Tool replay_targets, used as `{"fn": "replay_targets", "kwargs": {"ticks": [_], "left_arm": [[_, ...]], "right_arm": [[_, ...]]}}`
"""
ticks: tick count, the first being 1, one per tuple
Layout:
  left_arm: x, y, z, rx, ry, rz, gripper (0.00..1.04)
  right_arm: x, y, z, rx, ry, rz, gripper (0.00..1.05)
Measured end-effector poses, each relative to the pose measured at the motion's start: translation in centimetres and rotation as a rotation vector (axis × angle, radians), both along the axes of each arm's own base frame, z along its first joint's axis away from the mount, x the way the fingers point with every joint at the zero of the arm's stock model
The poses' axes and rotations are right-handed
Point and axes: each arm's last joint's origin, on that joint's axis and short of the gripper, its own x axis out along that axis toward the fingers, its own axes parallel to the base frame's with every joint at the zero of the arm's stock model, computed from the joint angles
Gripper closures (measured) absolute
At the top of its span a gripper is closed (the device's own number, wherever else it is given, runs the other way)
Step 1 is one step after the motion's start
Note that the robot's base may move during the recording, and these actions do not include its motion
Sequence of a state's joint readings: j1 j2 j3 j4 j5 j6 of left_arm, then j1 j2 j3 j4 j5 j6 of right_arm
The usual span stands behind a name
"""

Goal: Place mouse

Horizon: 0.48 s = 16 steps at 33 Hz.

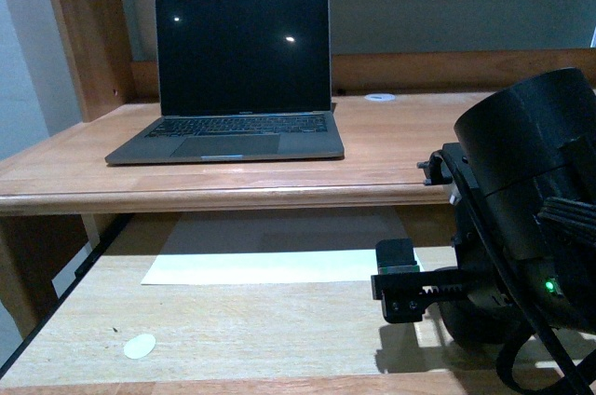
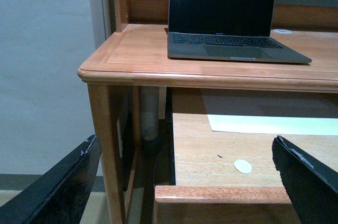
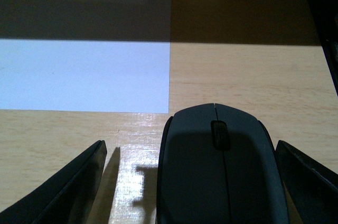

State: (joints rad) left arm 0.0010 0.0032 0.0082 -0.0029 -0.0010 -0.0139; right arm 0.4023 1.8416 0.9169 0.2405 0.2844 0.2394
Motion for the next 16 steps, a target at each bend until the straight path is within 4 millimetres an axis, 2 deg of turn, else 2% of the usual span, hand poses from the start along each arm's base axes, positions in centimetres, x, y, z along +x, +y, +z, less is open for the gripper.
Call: {"fn": "replay_targets", "kwargs": {"ticks": [10,16], "left_arm": [[0.0,0.0,0.0,0.000,0.000,0.000,0.07],[0.0,0.0,0.0,0.000,0.000,0.000,0.07]], "right_arm": [[0.7,-0.5,-1.5,-0.002,0.045,-0.008,0.07],[0.7,-0.5,-1.5,0.007,0.048,0.004,0.07]]}}
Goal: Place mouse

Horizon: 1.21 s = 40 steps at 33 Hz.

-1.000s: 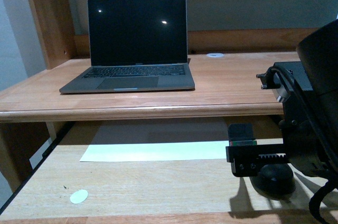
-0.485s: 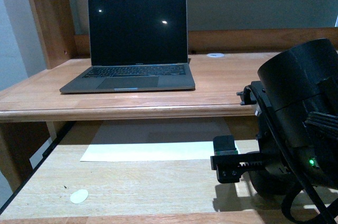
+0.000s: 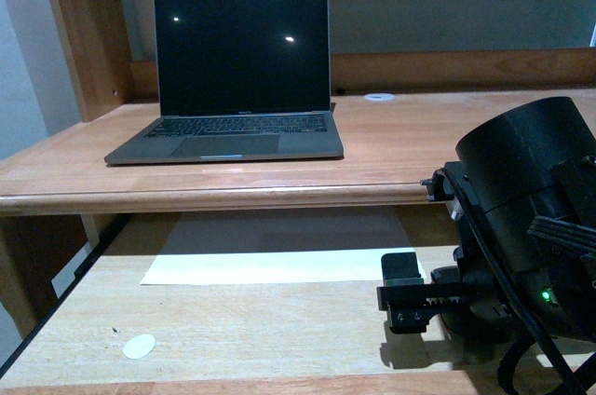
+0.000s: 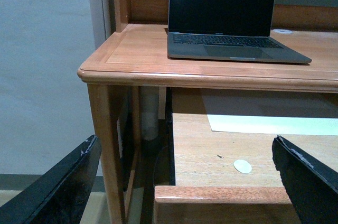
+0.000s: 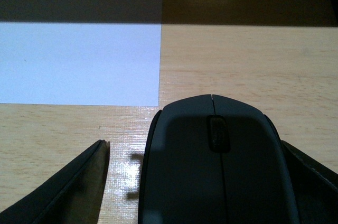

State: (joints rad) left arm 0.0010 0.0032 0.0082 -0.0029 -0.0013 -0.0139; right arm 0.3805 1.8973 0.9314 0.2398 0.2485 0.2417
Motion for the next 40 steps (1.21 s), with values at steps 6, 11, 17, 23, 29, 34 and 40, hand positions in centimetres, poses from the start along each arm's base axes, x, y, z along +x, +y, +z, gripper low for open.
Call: {"fn": "replay_targets", "kwargs": {"ticks": [6,11,17,23,29,34,40], "left_arm": [[0.0,0.0,0.0,0.000,0.000,0.000,0.07],[0.0,0.0,0.0,0.000,0.000,0.000,0.07],[0.0,0.0,0.0,0.000,0.000,0.000,0.07],[0.0,0.0,0.0,0.000,0.000,0.000,0.07],[0.0,0.0,0.0,0.000,0.000,0.000,0.07],[0.0,0.0,0.0,0.000,0.000,0.000,0.07],[0.0,0.0,0.0,0.000,0.000,0.000,0.07]], "right_arm": [[-0.1,0.2,0.0,-0.003,-0.001,0.012,0.29],[-0.1,0.4,0.0,-0.011,-0.005,0.018,0.40],[-0.1,0.4,0.0,-0.016,-0.014,0.021,0.41],[-0.2,0.3,0.2,-0.019,-0.026,0.013,0.42],[-0.7,0.1,0.7,-0.025,-0.043,0.006,0.42],[-1.6,-0.3,2.2,-0.015,-0.083,0.003,0.42],[-4.3,-0.6,6.1,0.010,-0.213,0.006,0.42]]}}
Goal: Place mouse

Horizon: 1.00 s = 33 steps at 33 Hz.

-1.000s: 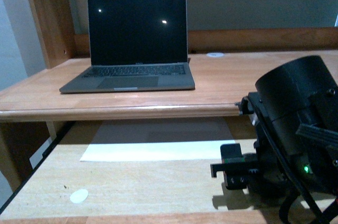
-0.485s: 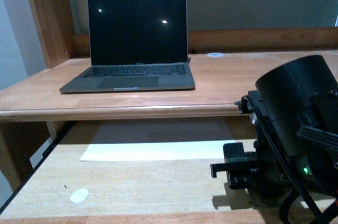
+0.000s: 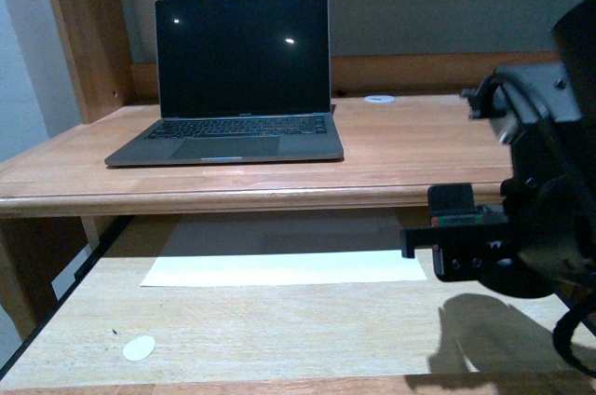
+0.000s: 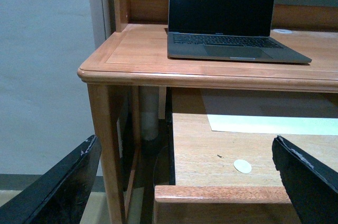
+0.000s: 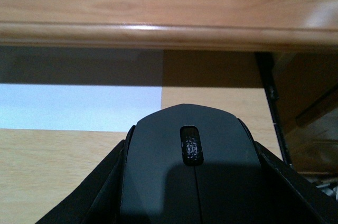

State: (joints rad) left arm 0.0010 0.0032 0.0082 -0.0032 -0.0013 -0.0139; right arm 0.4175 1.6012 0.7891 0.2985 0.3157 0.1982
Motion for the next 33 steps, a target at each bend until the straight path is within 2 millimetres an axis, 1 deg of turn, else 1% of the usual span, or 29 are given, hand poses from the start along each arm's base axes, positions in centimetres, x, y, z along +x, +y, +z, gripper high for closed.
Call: {"fn": "replay_targets", "kwargs": {"ticks": [3,4,9,10,14,18,24,33], "left_arm": [[0.0,0.0,0.0,0.000,0.000,0.000,0.07],[0.0,0.0,0.0,0.000,0.000,0.000,0.07],[0.0,0.0,0.0,0.000,0.000,0.000,0.07],[0.0,0.0,0.0,0.000,0.000,0.000,0.07],[0.0,0.0,0.0,0.000,0.000,0.000,0.07],[0.0,0.0,0.0,0.000,-0.001,-0.001,0.07],[0.0,0.0,0.0,0.000,0.000,0.000,0.07],[0.0,0.0,0.0,0.000,0.000,0.000,0.07]], "right_arm": [[-1.8,0.0,1.3,0.006,-0.050,0.016,0.42],[-2.7,-0.2,1.8,0.005,-0.066,0.025,0.42],[-4.6,-0.5,2.5,0.011,-0.110,0.045,0.42],[-5.2,-0.7,2.7,0.014,-0.124,0.049,0.42],[-6.6,-1.3,3.1,0.020,-0.154,0.049,0.42],[-6.8,-1.7,3.7,0.025,-0.184,0.031,0.42],[-6.6,-1.6,3.2,0.009,-0.157,0.038,0.42],[-6.6,-1.5,3.2,0.013,-0.161,0.041,0.42]]}}
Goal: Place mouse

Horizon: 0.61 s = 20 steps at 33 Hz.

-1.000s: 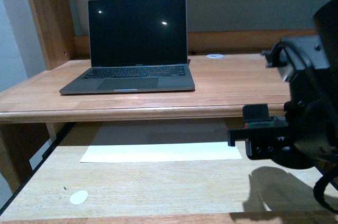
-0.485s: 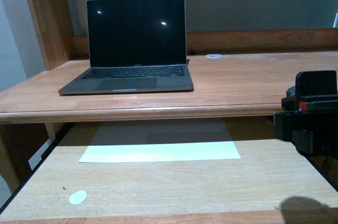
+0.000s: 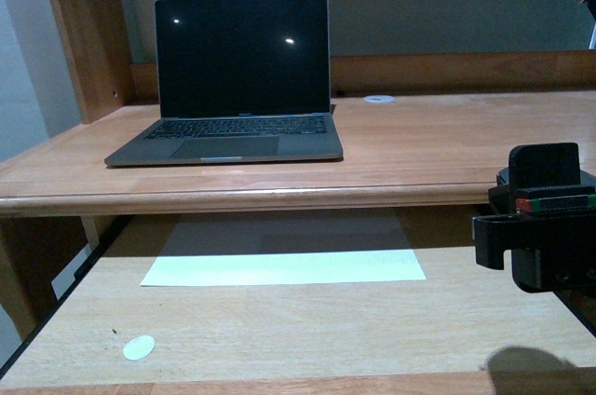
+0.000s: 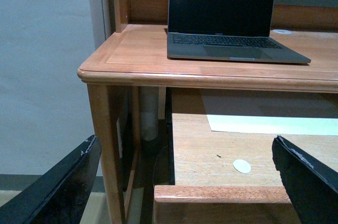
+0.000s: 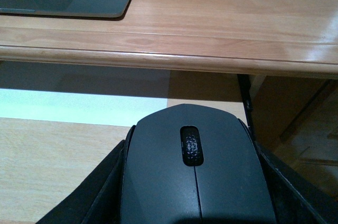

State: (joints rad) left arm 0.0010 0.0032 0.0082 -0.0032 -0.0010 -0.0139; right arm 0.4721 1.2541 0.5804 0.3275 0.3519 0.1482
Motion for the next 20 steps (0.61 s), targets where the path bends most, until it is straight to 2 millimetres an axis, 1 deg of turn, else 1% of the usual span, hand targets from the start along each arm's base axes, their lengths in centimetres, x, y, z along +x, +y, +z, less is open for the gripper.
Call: {"fn": "replay_targets", "kwargs": {"ticks": [20], "left_arm": [[0.00,0.00,0.00,0.000,0.000,0.000,0.07]], "right_arm": [[0.00,-0.02,-0.01,-0.001,0.001,-0.001,0.42]]}}
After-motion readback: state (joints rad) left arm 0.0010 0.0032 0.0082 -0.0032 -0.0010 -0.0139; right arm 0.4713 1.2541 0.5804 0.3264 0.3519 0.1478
